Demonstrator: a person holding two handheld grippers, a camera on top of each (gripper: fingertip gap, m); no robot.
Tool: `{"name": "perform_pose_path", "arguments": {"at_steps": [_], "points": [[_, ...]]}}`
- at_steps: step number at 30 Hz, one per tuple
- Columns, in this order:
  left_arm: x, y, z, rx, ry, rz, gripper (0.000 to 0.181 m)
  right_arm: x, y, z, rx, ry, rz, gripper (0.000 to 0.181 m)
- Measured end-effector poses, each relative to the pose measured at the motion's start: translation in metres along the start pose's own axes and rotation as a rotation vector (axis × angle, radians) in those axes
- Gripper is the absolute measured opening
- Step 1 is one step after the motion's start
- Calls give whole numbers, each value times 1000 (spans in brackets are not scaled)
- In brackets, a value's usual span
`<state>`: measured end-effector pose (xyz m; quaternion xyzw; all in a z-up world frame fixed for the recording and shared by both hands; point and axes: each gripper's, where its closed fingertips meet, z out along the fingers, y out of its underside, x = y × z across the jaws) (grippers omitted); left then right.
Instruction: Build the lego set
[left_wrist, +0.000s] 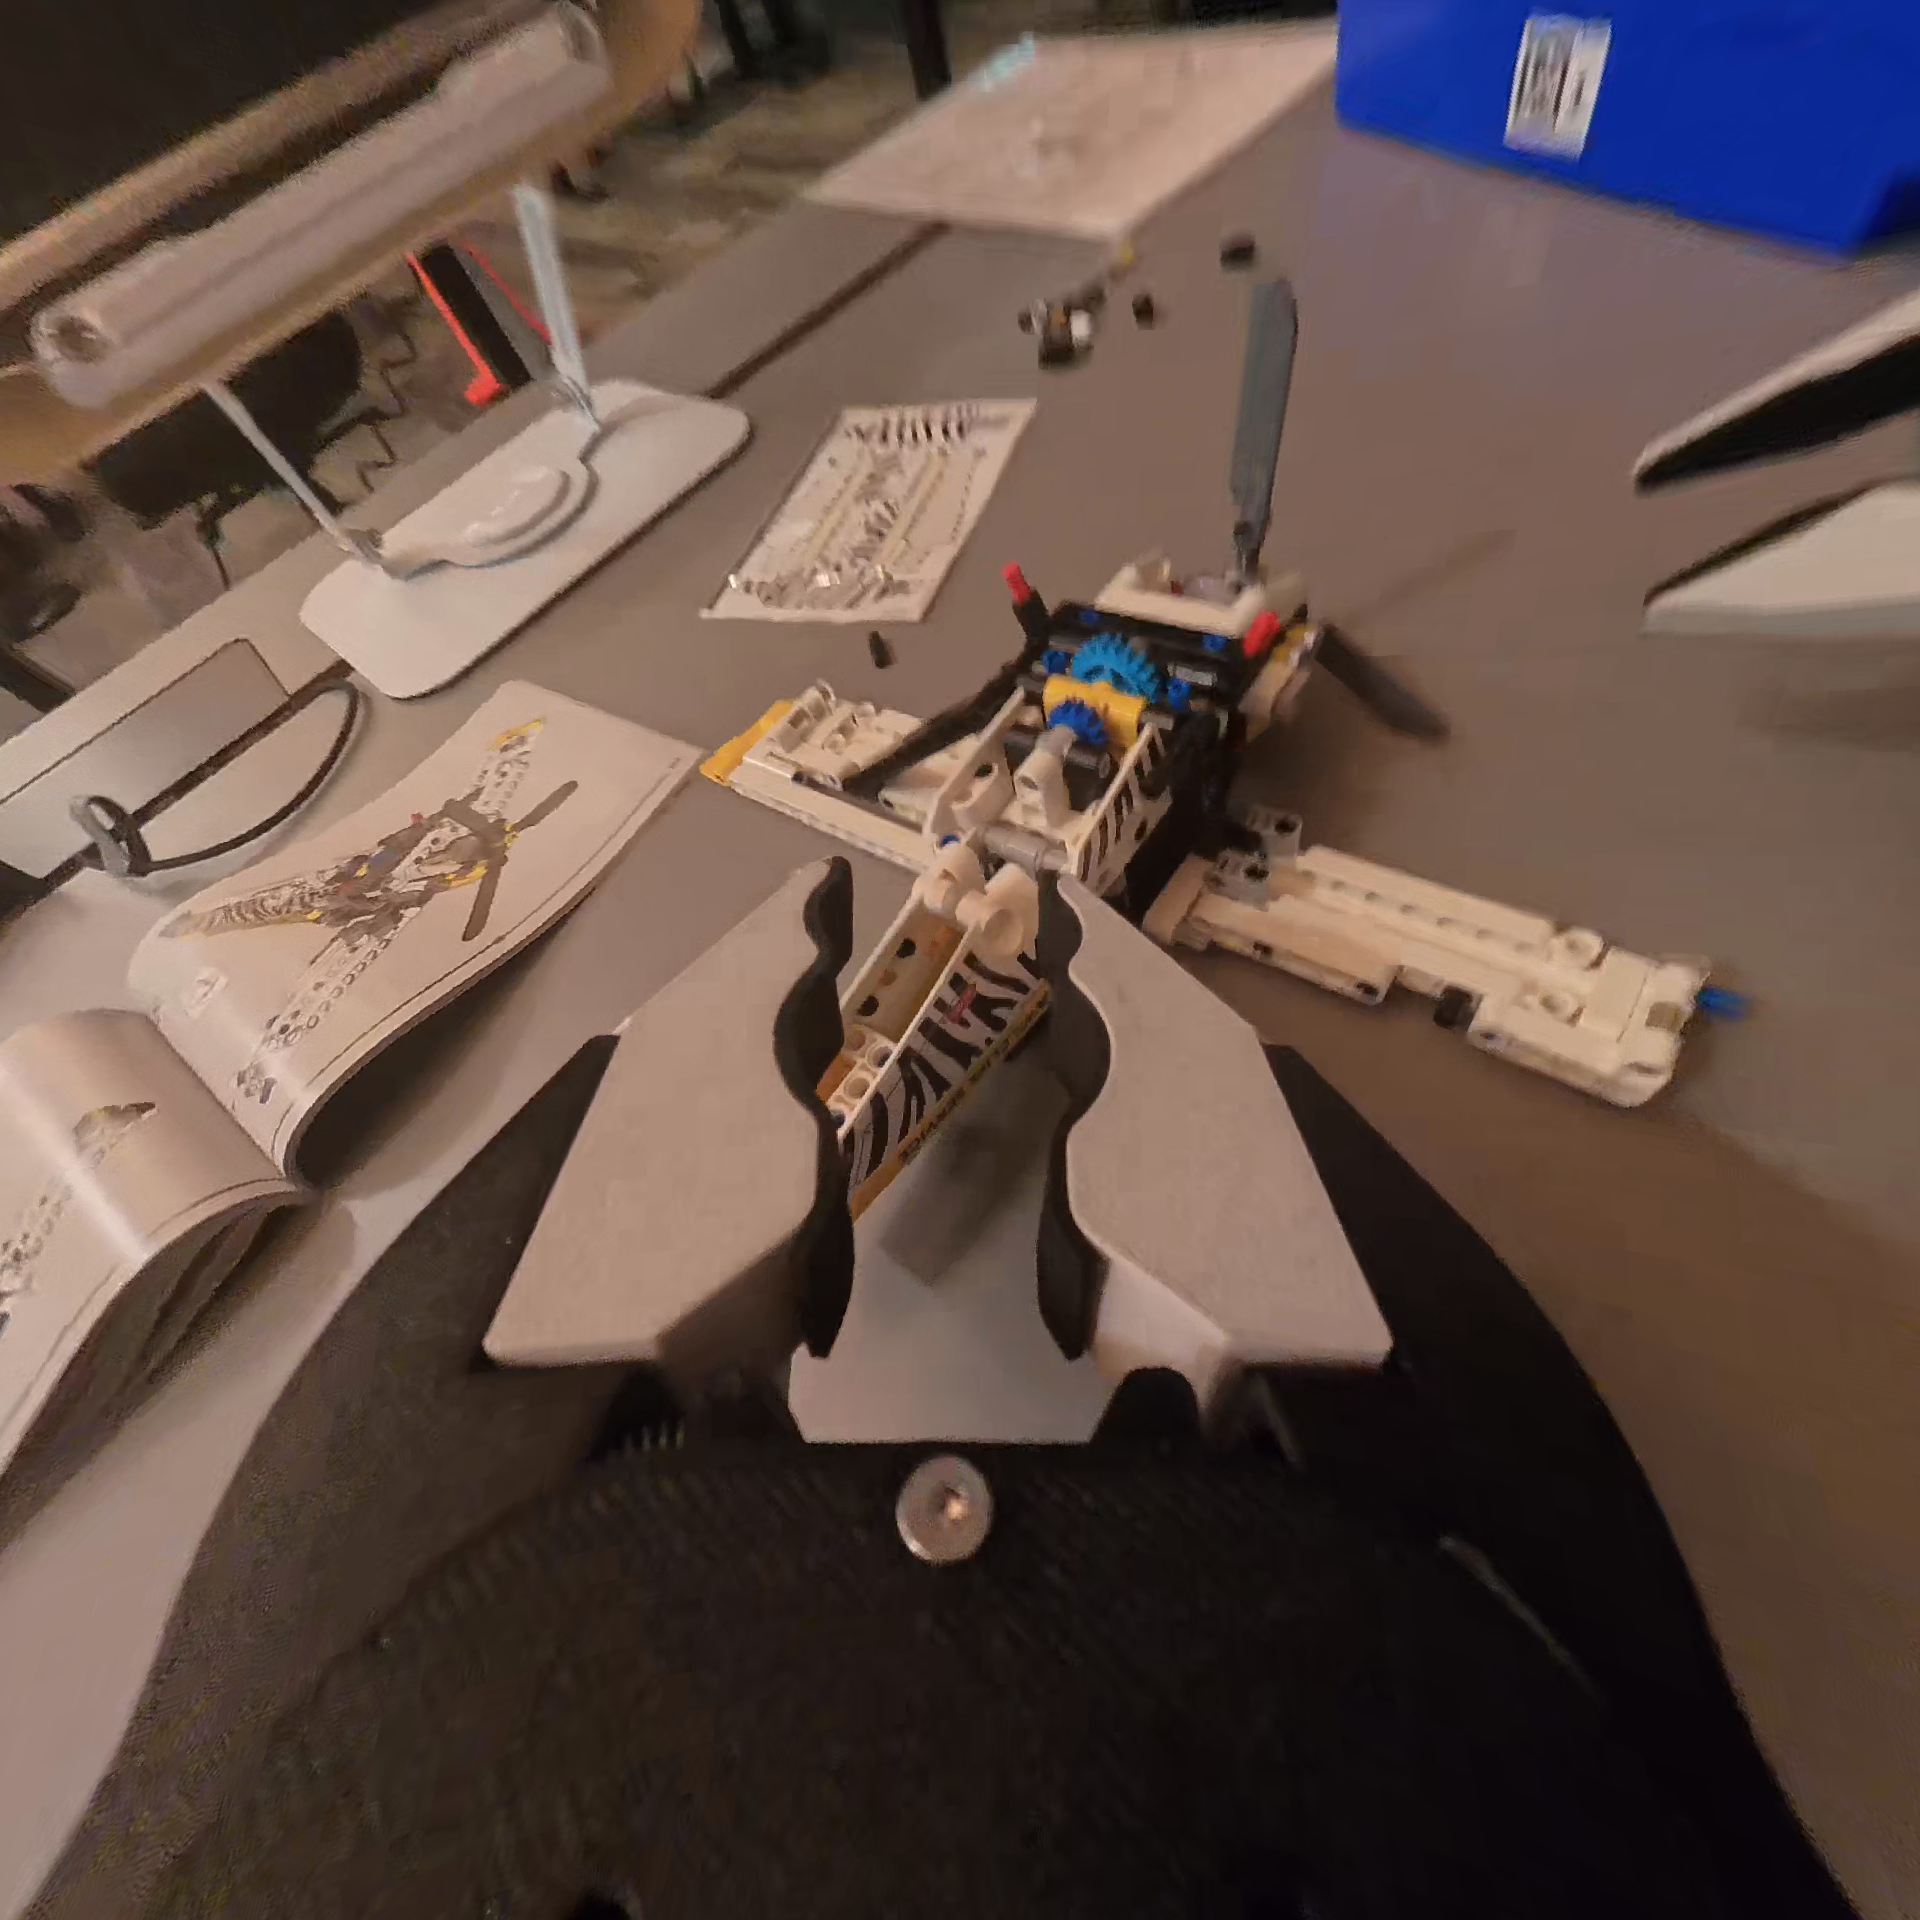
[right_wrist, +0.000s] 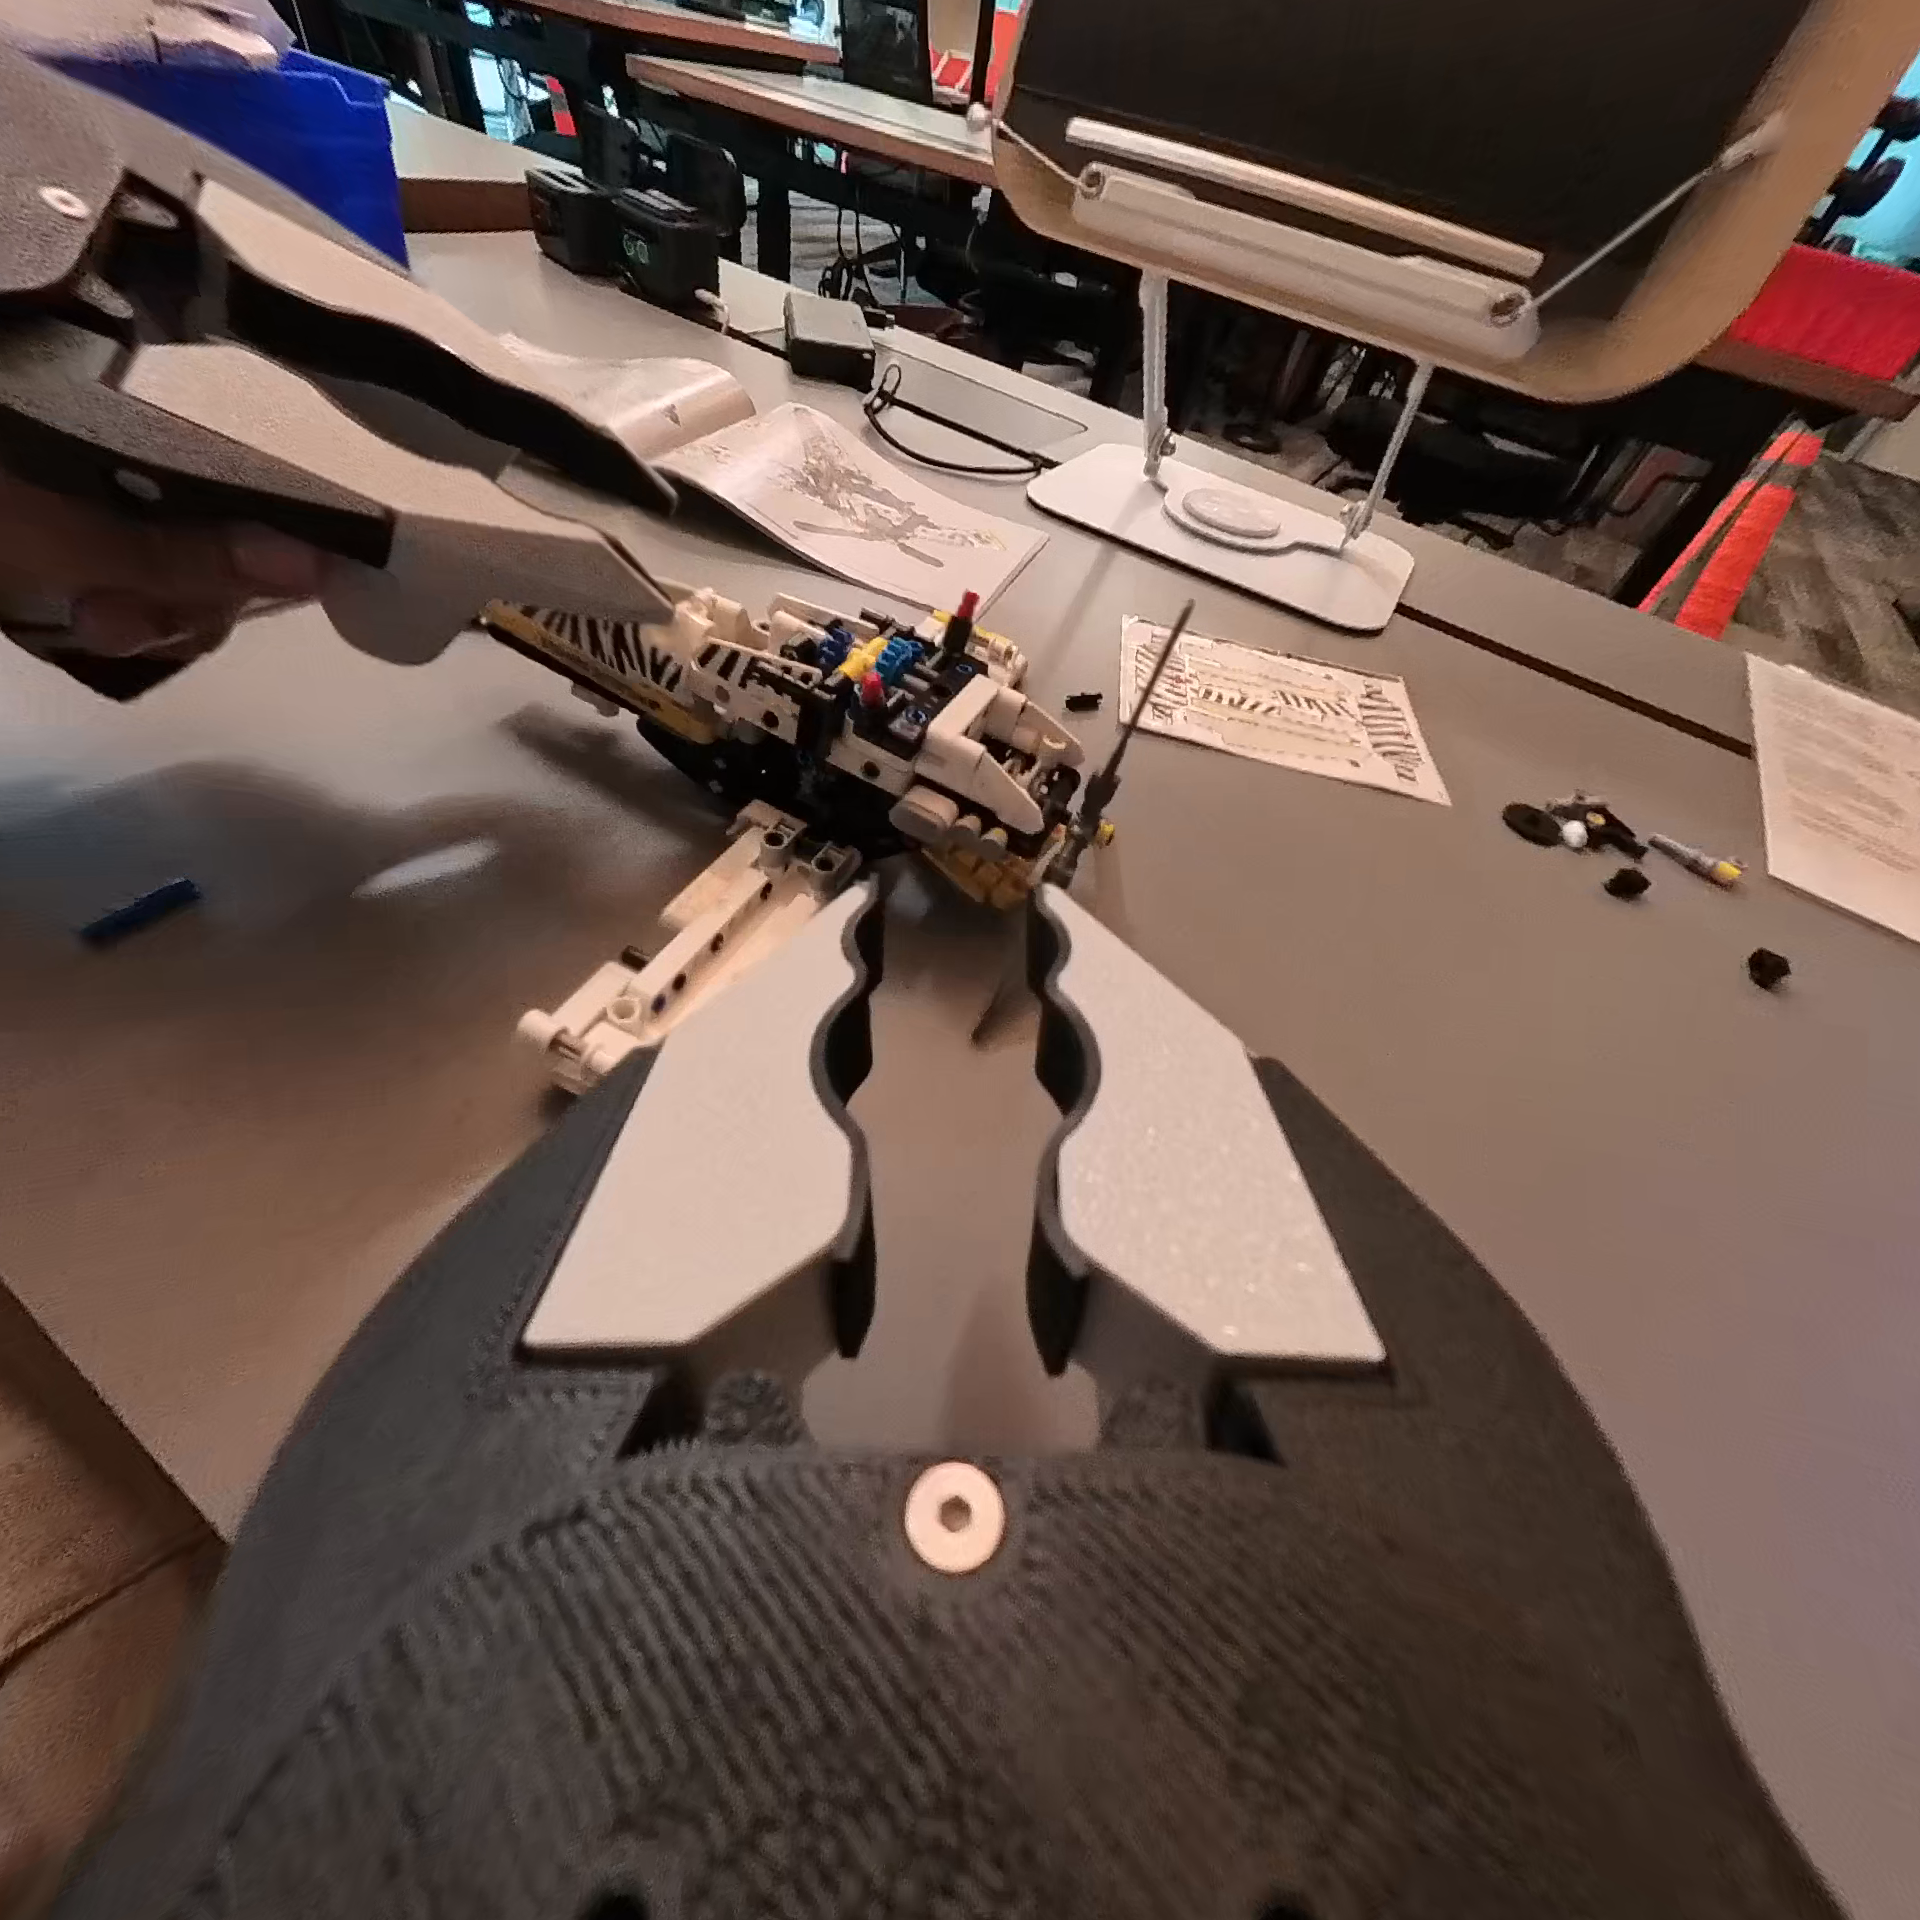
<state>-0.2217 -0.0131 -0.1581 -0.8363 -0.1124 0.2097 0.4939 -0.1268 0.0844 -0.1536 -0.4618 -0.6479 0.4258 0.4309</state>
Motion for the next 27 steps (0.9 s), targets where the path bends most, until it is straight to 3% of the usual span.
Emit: {"name": "perform_pose_path", "arguments": {"at_steps": [5, 10, 16, 19, 27], "points": [[2, -23, -13, 233, 84, -237, 25, 4, -16, 13, 92, -17, -8, 21], [1, -30, -23, 349, 132, -270, 26, 11, -27, 22, 162, -69, 40, 33], [3, -22, -19, 325, 191, -293, 29, 24, -41, 7, 299, -64, 122, 40], [2, -24, -21, 339, 229, -334, 30, 23, -52, 1, 404, -71, 121, 55], [7, -24, -21, 337, 276, -353, 31, 21, -53, 5, 409, -32, 57, 47]]}}
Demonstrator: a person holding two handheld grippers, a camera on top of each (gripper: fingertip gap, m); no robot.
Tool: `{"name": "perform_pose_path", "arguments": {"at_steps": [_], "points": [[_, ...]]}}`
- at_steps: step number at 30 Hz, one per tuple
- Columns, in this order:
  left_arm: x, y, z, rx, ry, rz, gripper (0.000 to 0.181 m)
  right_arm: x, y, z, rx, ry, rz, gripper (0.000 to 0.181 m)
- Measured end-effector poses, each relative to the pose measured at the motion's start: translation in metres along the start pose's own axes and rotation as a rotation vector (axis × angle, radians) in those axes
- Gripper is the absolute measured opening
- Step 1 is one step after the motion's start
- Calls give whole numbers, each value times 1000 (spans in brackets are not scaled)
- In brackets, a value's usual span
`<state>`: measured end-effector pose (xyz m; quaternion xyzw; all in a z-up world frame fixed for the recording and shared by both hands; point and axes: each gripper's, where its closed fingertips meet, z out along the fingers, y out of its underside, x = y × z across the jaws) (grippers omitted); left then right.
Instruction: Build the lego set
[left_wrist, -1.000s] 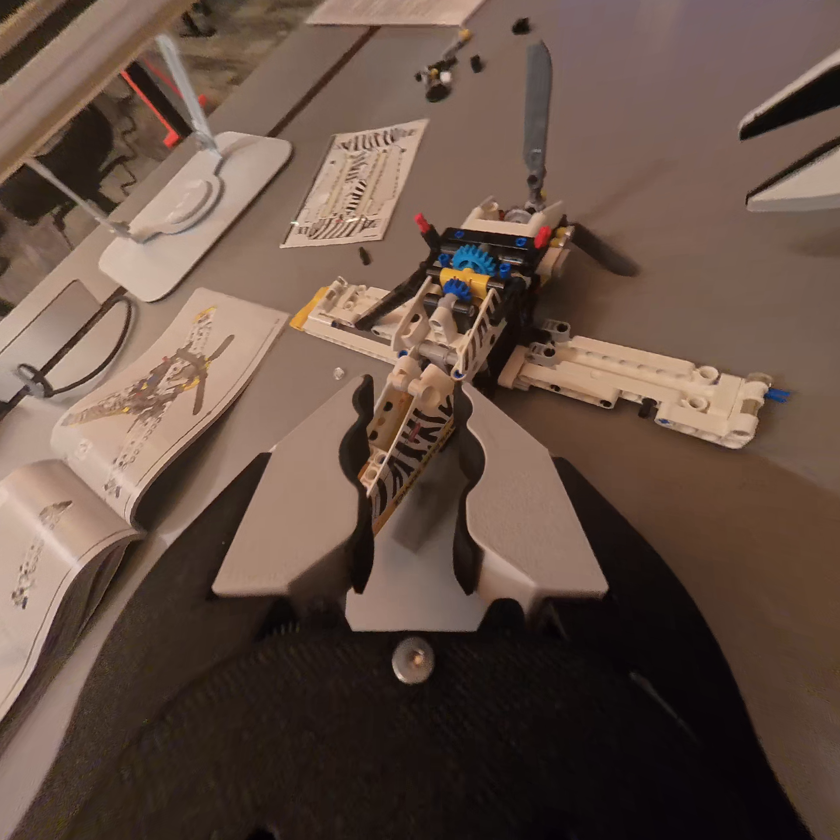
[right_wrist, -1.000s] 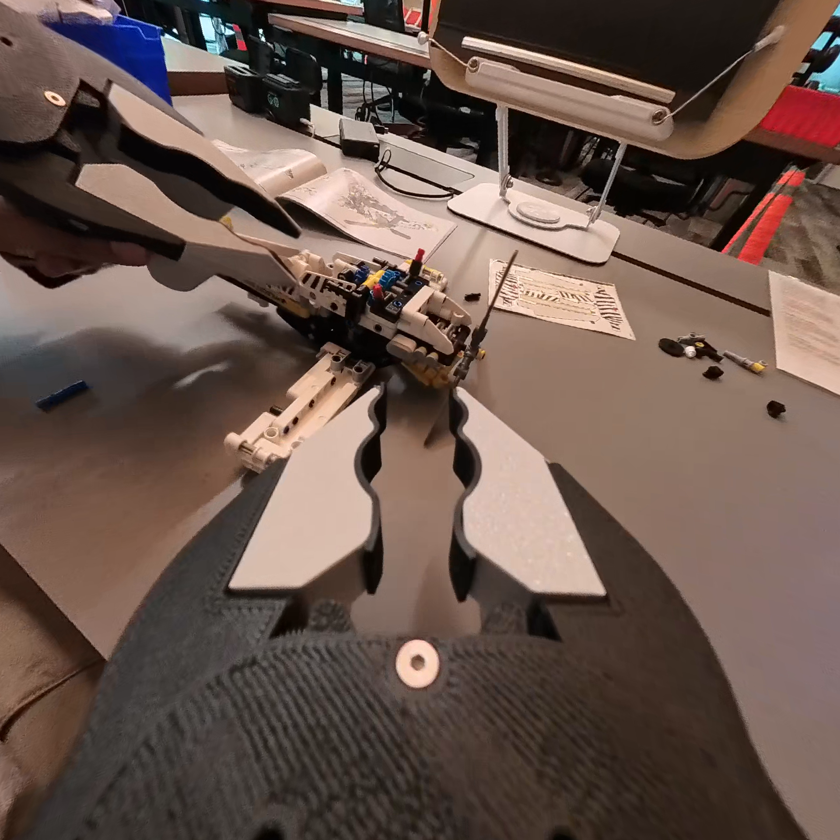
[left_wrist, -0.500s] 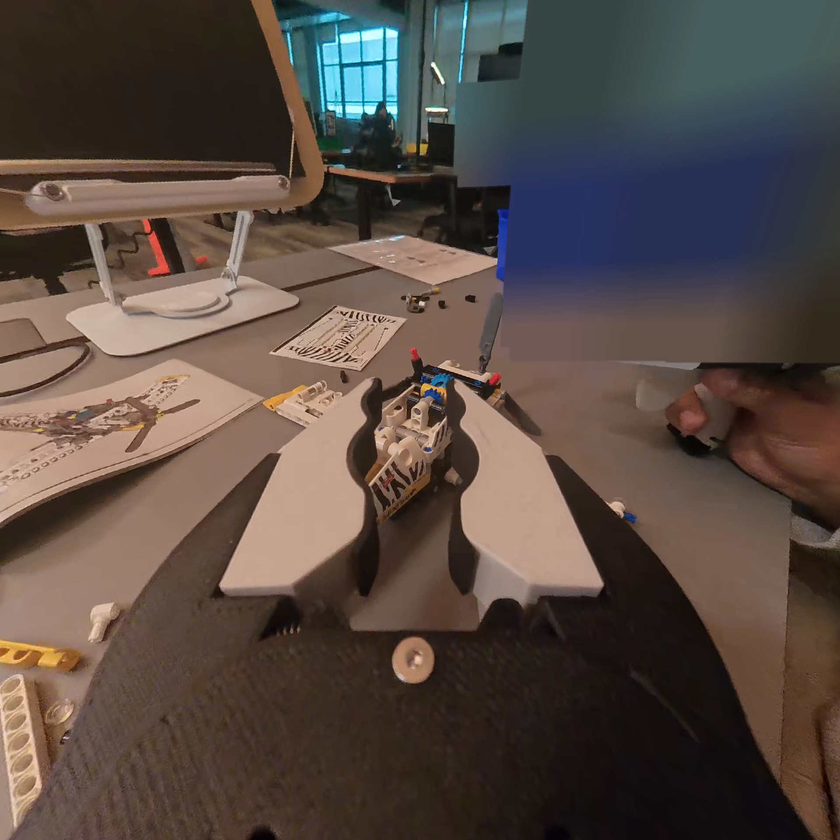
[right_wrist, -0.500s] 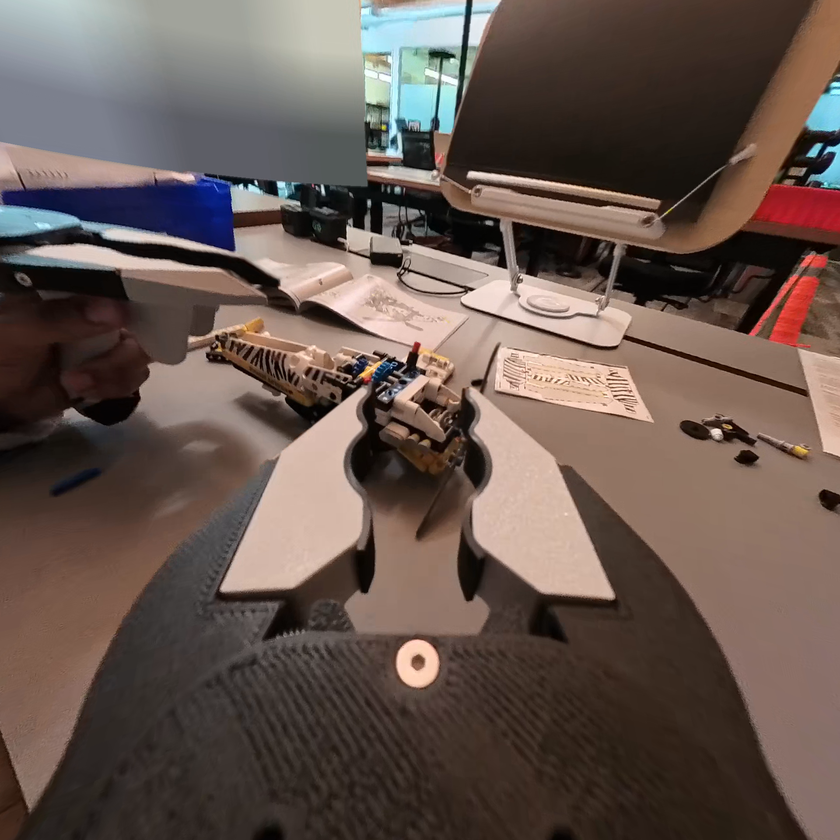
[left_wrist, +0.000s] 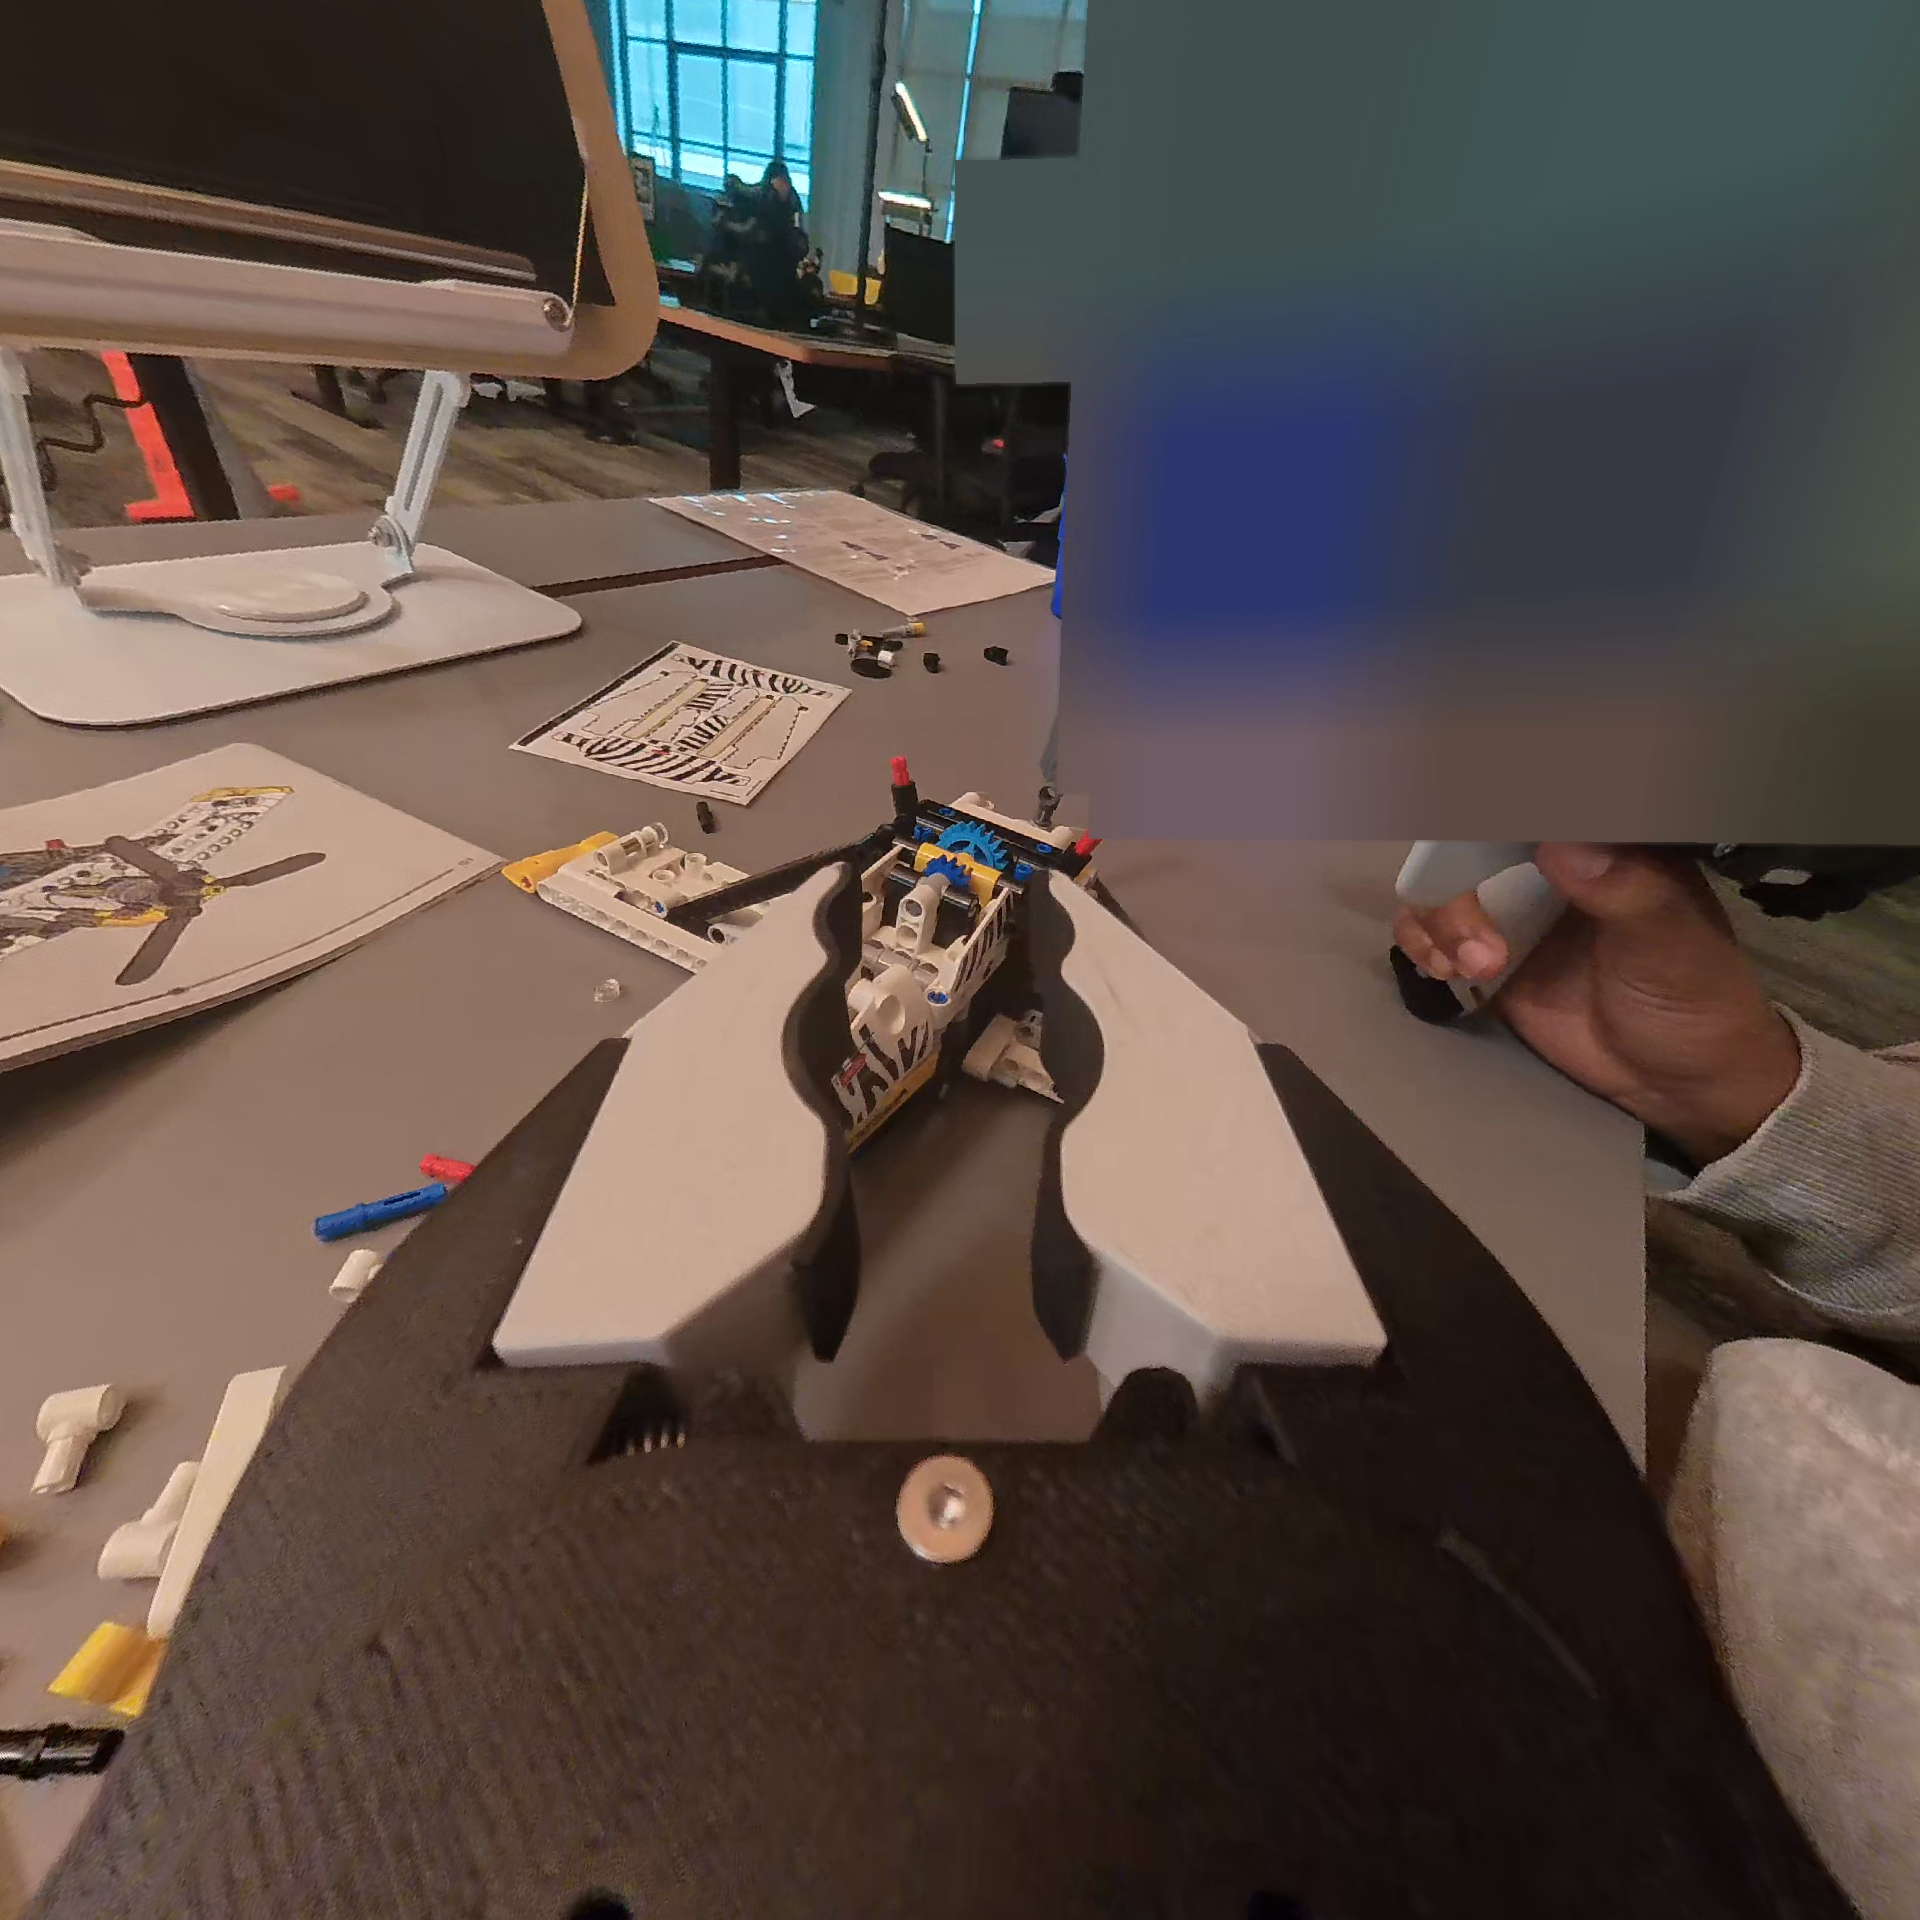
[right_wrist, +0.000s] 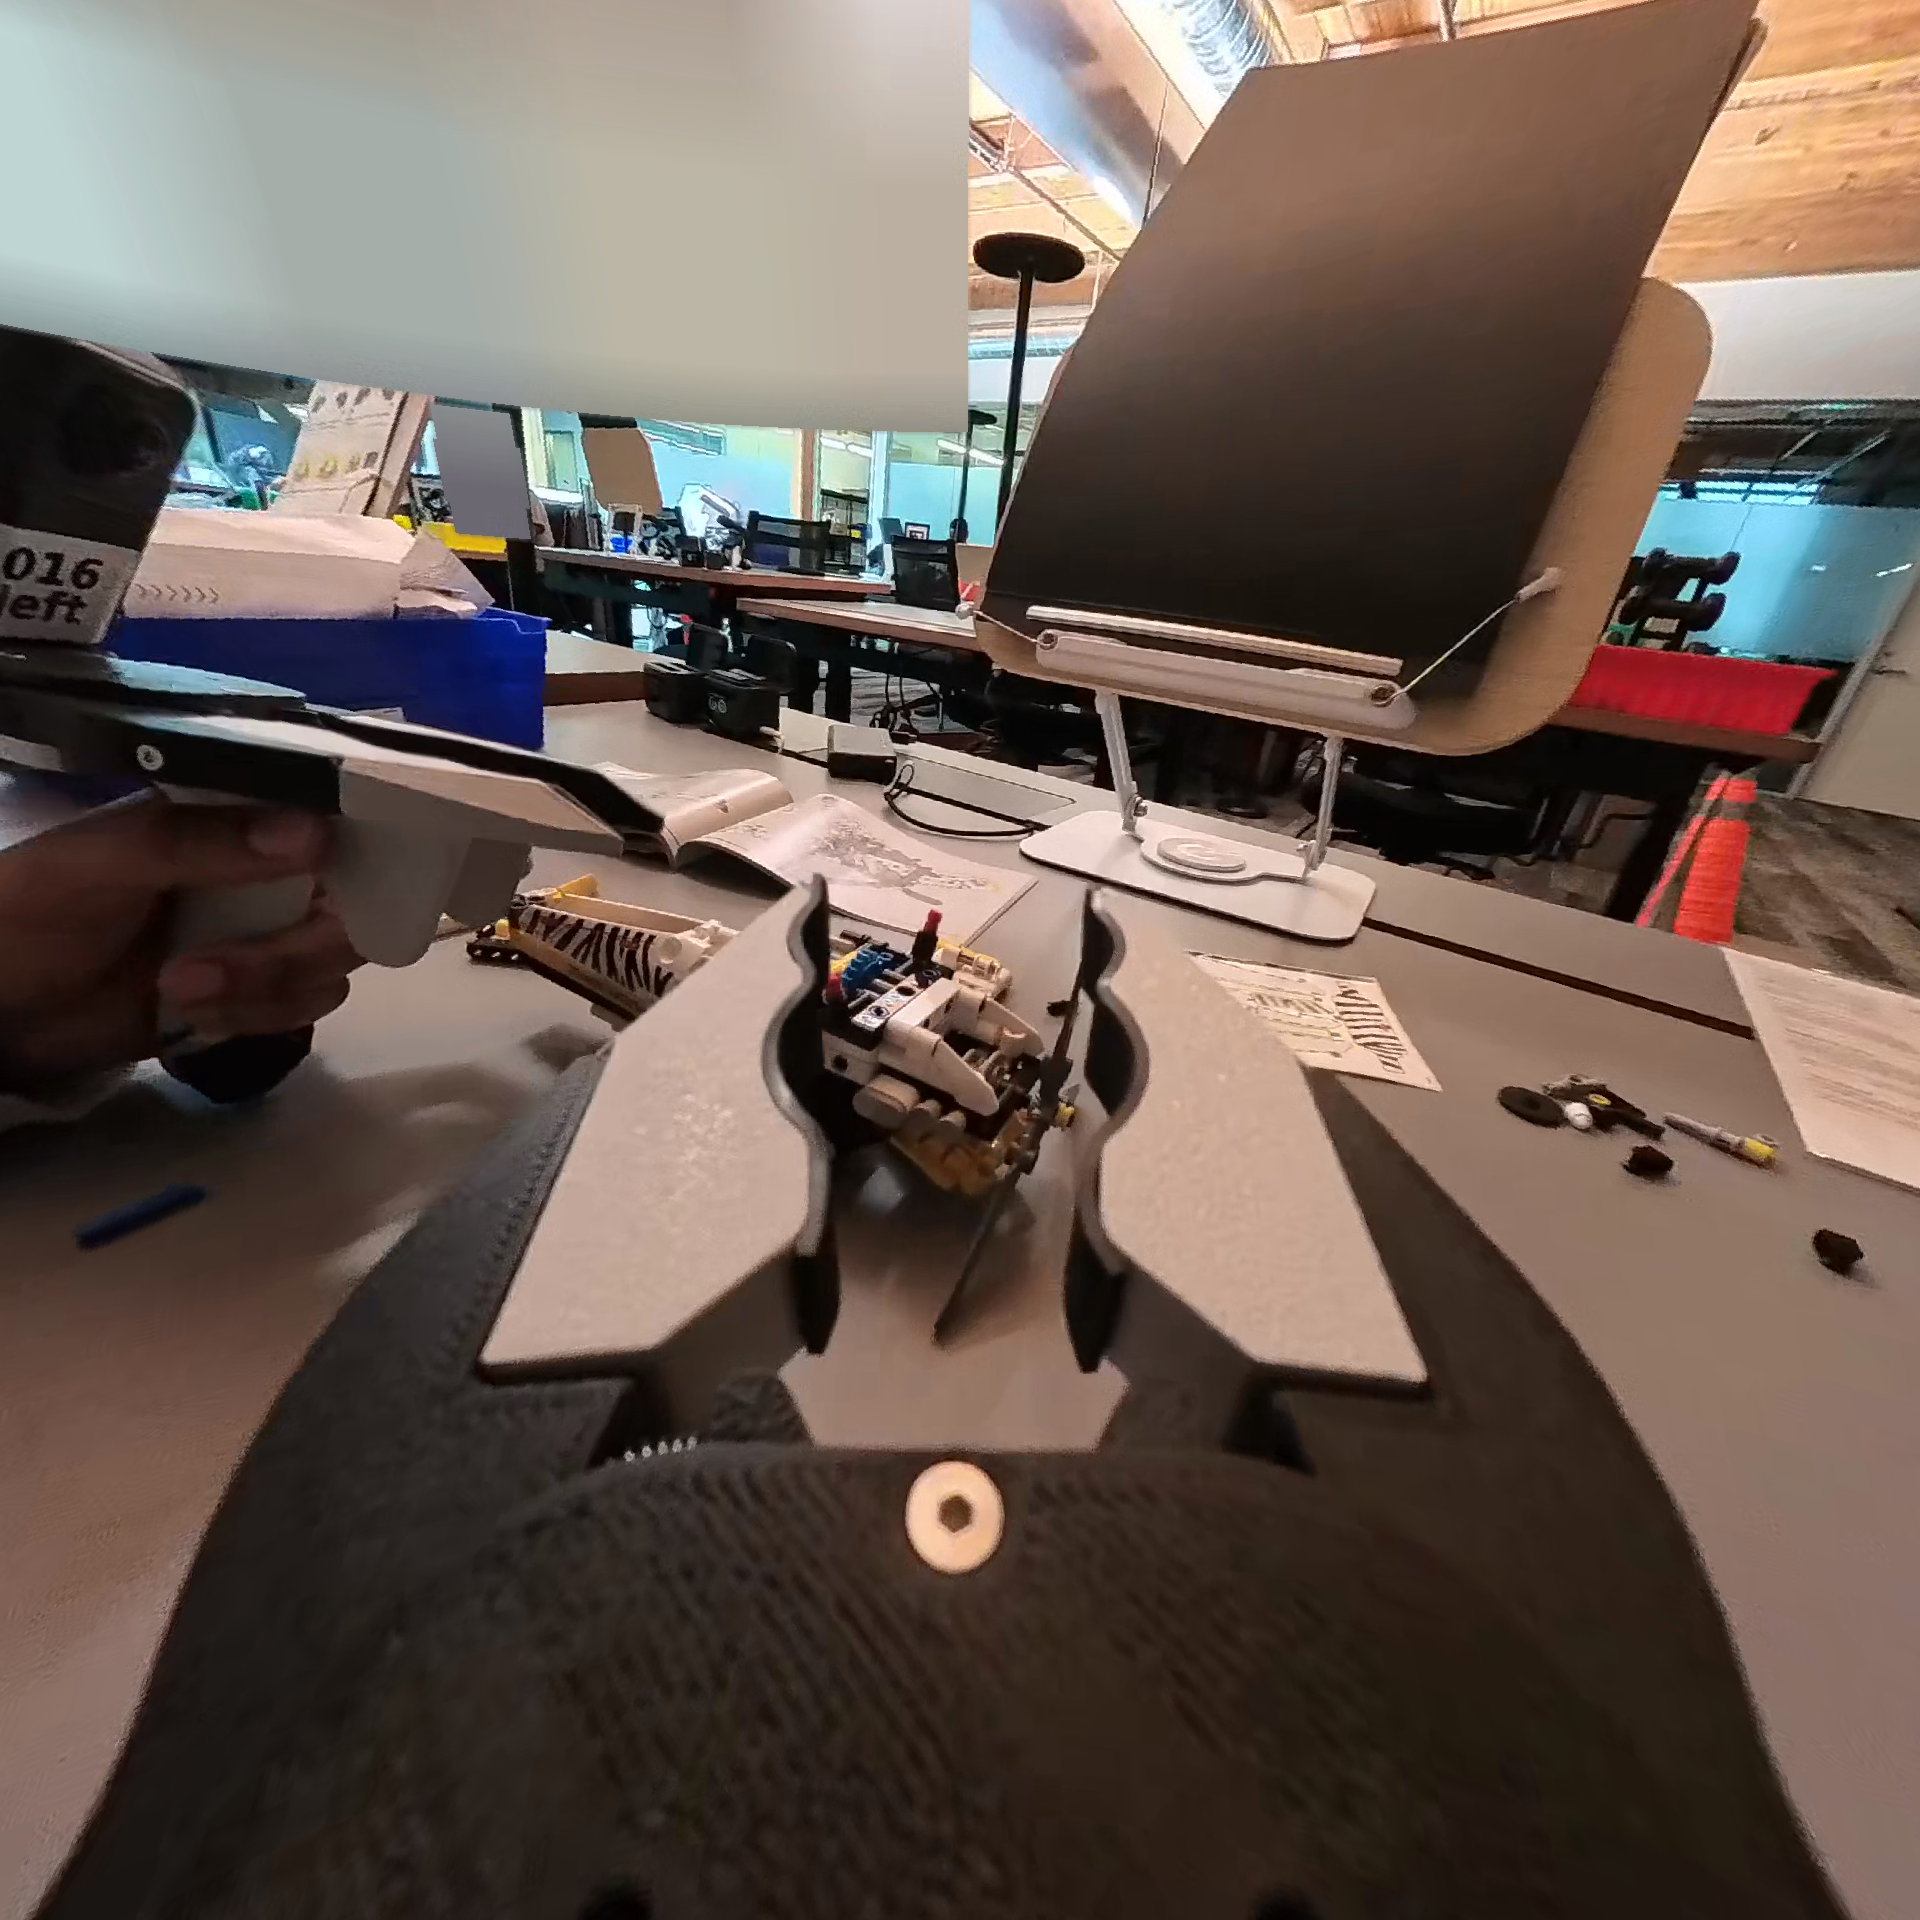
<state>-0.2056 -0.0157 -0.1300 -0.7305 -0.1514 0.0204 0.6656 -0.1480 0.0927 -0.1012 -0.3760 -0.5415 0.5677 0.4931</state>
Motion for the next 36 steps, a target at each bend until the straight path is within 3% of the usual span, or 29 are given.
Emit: {"name": "perform_pose_path", "arguments": {"at_steps": [17, 36], "points": [[3, 2, 1, -11, 16, 3, 31, 3, -5, -3, 47, -2, 0, 31], [2, 2, 1, -5, 19, -13, 32, 10, -16, -14, 139, 19, 33, 25]]}}
